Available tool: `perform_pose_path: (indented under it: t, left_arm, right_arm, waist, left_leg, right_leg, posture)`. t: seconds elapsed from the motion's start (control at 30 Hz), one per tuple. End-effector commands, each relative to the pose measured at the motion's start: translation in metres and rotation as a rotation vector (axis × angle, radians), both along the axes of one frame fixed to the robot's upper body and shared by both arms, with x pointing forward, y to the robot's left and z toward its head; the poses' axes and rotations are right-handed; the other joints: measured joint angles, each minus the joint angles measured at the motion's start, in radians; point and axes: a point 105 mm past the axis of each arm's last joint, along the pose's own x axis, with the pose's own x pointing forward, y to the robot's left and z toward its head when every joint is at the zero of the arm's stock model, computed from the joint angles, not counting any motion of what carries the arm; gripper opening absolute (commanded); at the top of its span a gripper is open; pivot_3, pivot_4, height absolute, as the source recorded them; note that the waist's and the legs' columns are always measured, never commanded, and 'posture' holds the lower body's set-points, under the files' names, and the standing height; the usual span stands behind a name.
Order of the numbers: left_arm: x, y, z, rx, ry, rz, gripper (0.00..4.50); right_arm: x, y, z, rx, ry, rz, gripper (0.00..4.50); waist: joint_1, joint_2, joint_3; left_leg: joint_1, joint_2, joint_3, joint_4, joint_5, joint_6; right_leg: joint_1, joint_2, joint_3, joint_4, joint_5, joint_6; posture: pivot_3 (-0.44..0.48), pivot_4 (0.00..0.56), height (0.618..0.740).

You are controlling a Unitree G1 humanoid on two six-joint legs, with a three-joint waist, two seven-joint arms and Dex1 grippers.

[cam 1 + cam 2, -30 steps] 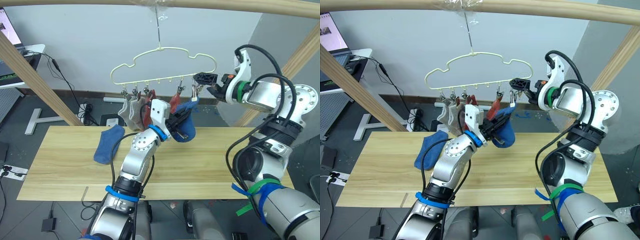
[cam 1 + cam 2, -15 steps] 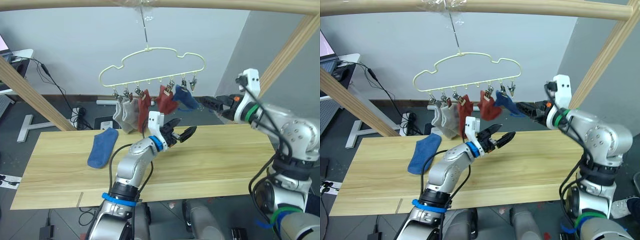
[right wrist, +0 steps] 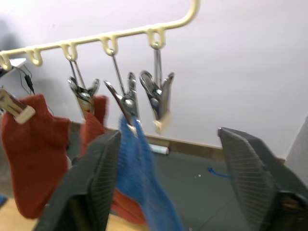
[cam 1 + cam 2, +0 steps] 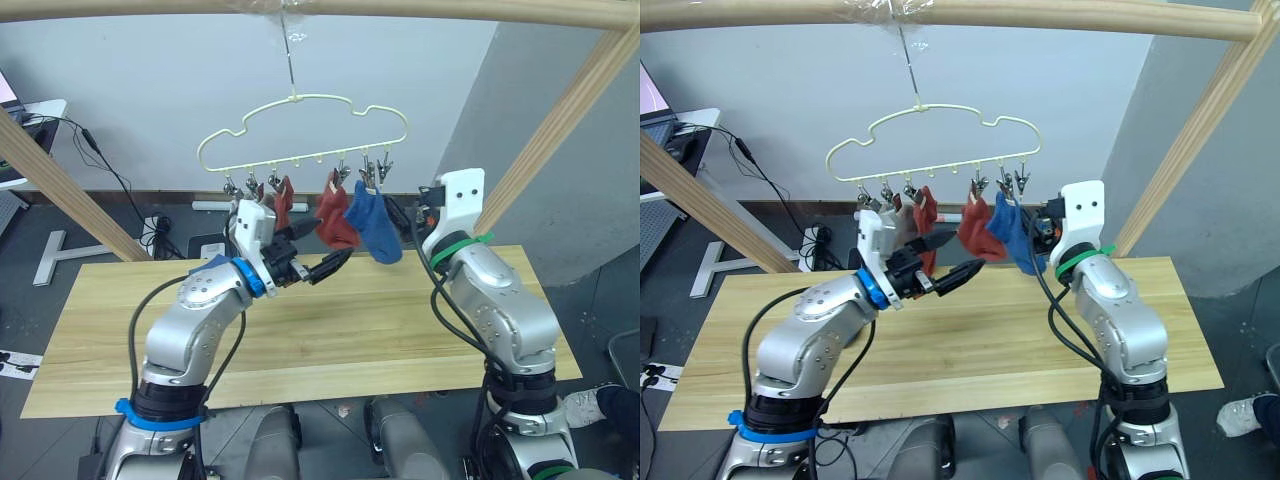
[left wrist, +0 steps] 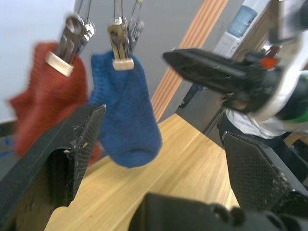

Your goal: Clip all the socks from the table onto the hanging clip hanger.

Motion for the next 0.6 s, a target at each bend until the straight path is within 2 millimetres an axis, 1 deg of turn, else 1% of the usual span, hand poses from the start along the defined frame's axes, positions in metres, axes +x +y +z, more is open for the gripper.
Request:
perform_pose_path:
  t: [0.03,0.13,0.27,0.33,0.37,0.57,0.6]
  left_arm:
    - [-0.01,-0.001,0.017,-0.011,-0.054,-0.021,4.5]
    - [-0.011,0.0,0.02,-0.013,-0.062,-0.007,4.5]
    - [-0.011,-0.001,0.022,-0.015,-0.071,0.0,4.5]
    - [-0.012,-0.001,0.024,-0.018,-0.073,0.0,4.5]
    - [-0.013,-0.001,0.024,-0.017,-0.075,0.001,4.5]
    - [-0.012,0.003,0.026,-0.014,-0.082,0.011,4.5]
    - [-0.012,0.003,0.027,-0.015,-0.083,0.011,4.5]
  right_arm:
    - [0.002,0.0,0.015,-0.002,-0.085,-0.035,2.14]
    - [0.01,0.0,0.018,-0.006,-0.109,-0.069,2.14]
    - [0.019,0.005,0.019,-0.004,-0.12,-0.073,2.14]
    - [0.022,0.007,0.019,-0.002,-0.123,-0.071,2.14]
    - [0.023,0.007,0.019,-0.001,-0.122,-0.074,2.14]
    - [0.03,0.012,0.018,0.012,-0.116,-0.089,2.14]
    - [0.031,0.012,0.018,0.014,-0.118,-0.092,2.14]
  waist:
    - [0.009,0.0,0.0]
    - [0.012,0.0,0.0]
    - [0.015,0.0,0.0]
    - [0.016,0.0,0.0]
    - [0.016,0.0,0.0]
    - [0.017,0.0,0.0]
    - [0.017,0.0,0.0]
  left_leg:
    - [0.0,0.0,0.0,0.0,0.0,0.0]
    - [0.0,0.0,0.0,0.0,0.0,0.0]
    - [0.0,0.0,0.0,0.0,0.0,0.0]
    - [0.0,0.0,0.0,0.0,0.0,0.0]
    - [0.0,0.0,0.0,0.0,0.0,0.0]
    - [0.0,0.0,0.0,0.0,0.0,0.0]
    - [0.0,0.0,0.0,0.0,0.0,0.0]
  right_leg:
    - [0.0,0.0,0.0,0.0,0.0,0.0]
    - [0.0,0.0,0.0,0.0,0.0,0.0]
    - [0.0,0.0,0.0,0.0,0.0,0.0]
    - [0.0,0.0,0.0,0.0,0.001,-0.001]
    - [0.0,0.0,0.0,0.0,0.003,-0.005]
    - [0.0,0.0,0.0,0.001,0.003,-0.005]
    - [0.0,0.0,0.0,0.001,0.003,-0.005]
  posture:
    - [-0.065,0.213,0.74]
    - [-0.052,0.21,0.74]
    - [-0.043,0.21,0.74]
    - [-0.043,0.21,0.74]
    - [-0.043,0.21,0.74]
    - [-0.043,0.21,0.74]
    - [-0.026,0.21,0.74]
